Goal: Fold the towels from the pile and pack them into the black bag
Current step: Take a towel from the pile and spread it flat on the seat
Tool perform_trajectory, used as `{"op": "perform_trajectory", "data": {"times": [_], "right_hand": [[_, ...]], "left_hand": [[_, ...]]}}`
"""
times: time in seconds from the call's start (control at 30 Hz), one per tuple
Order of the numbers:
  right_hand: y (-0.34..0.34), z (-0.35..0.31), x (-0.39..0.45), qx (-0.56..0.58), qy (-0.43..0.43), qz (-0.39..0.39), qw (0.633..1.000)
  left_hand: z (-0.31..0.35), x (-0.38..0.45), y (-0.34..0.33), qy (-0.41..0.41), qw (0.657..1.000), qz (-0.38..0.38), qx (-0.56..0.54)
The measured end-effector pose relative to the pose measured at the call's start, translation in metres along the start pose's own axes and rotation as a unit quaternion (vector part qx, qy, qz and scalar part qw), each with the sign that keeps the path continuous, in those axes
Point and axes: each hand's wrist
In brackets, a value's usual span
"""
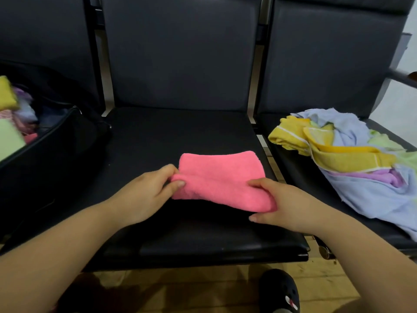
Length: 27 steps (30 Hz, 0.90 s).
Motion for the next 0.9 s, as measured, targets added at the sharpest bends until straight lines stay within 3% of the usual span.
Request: {"op": "perform_trajectory", "data": {"times": [0.4, 0.6, 0.77, 0.9], "right_hand": [[0.015, 0.004, 0.039, 0.249, -0.049, 0.069, 0.965], [-0.003, 0.009, 0.067, 0.207, -0.125, 0.087, 0.966], [-0.003, 0.004, 0.076, 0.146, -0.134, 0.115, 0.973], [-0.003, -0.003, 0.082, 0.091, -0.102, 0.107, 0.985]], "left_hand": [[-0.01, 0.047, 0.006, 0.099, 0.977, 0.09, -0.165], [-0.019, 0.062, -0.003, 0.164, 0.967, 0.089, -0.172], [-0.03, 0.063, 0.0, 0.228, 0.973, 0.044, -0.016], [-0.021, 0.062, -0.001, 0.229, 0.973, -0.011, 0.029]]}}
Point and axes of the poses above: each hand's wrist, its own x-axis towards the middle knuckle, its own y-axis out of the back of the hand, z = x × y, and after that the axes turned 6 degrees about -x, right-handed
